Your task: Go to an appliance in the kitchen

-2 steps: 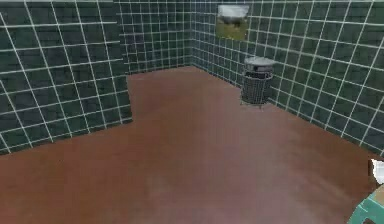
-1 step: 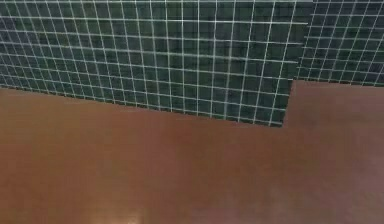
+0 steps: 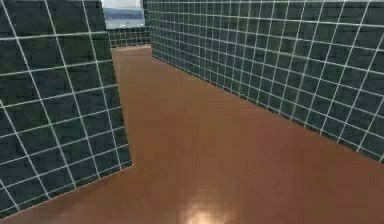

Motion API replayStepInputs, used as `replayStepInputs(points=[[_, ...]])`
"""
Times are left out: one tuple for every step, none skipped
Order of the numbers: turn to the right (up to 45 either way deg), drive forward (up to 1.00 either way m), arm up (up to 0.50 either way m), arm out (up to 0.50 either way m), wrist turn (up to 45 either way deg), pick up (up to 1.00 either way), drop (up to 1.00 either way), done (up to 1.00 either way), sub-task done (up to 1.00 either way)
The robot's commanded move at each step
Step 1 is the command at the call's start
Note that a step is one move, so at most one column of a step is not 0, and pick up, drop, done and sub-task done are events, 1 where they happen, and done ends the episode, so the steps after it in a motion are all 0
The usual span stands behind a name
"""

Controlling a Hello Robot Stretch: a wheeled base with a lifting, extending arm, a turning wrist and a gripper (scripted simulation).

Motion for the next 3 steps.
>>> replayStepInputs(points=[[0.0,1.00,0.00,0.00,0.0,0.00,0.00,0.00,0.00],[-3.0,0.00,0.00,0.00,0.0,0.00,0.00,0.00,0.00],[0.0,0.70,0.00,0.00,0.0,0.00,0.00,0.00,0.00]])
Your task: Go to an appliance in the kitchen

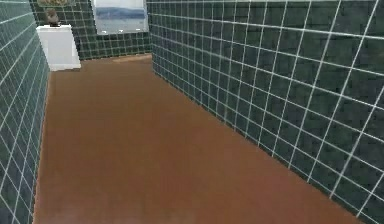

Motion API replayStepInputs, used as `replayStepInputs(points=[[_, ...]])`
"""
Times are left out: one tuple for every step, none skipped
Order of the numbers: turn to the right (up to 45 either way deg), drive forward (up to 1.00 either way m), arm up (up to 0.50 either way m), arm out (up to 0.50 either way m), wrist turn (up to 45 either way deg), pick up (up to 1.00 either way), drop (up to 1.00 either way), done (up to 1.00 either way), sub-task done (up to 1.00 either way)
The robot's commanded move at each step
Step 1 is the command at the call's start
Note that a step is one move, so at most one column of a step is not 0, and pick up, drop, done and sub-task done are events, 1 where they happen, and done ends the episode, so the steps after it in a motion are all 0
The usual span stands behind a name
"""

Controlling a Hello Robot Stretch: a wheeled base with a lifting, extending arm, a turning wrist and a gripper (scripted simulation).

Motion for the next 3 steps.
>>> replayStepInputs(points=[[-15.0,0.00,0.00,0.00,0.0,0.00,0.00,0.00,0.00],[0.0,1.00,0.00,0.00,0.0,0.00,0.00,0.00,0.00],[0.0,1.00,0.00,0.00,0.0,0.00,0.00,0.00,0.00]])
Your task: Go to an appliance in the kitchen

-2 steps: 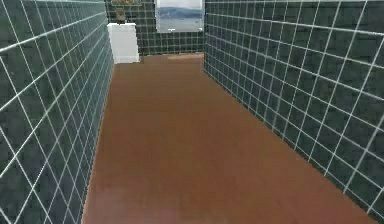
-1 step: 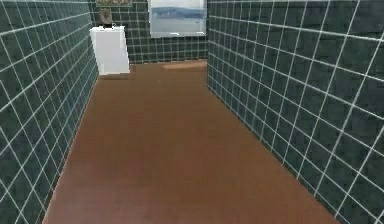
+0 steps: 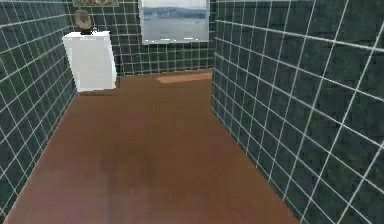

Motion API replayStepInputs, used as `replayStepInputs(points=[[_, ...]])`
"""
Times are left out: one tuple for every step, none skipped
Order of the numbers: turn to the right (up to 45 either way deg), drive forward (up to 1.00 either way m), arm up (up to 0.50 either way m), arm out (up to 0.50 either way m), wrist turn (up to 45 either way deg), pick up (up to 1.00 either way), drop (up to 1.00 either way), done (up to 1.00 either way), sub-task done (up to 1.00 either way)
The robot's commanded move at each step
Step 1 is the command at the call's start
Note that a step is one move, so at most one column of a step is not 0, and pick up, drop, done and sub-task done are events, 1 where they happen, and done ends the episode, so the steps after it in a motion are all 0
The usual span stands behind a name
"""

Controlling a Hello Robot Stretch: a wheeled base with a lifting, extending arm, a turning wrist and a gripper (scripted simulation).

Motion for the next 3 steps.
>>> replayStepInputs(points=[[-3.0,0.00,0.00,0.00,0.0,0.00,0.00,0.00,0.00],[0.0,1.00,0.00,0.00,0.0,0.00,0.00,0.00,0.00],[0.0,1.00,0.00,0.00,0.0,0.00,0.00,0.00,0.00]])
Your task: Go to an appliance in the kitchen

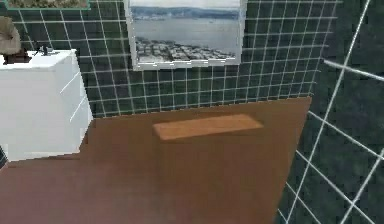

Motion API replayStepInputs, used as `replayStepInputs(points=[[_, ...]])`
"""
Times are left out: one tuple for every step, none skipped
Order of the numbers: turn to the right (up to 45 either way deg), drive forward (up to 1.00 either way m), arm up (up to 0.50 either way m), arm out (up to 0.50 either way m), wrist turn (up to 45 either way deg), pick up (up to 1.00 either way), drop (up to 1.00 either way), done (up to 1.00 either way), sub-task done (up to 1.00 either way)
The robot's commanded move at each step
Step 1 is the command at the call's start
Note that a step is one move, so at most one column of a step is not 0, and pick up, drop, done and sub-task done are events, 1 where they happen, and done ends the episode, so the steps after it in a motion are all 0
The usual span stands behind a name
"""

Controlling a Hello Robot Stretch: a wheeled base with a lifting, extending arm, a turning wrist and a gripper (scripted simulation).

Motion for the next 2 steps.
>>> replayStepInputs(points=[[0.0,0.80,0.00,0.00,0.0,0.00,0.00,0.00,0.00],[30.0,0.00,0.00,0.00,0.0,0.00,0.00,0.00,0.00]])
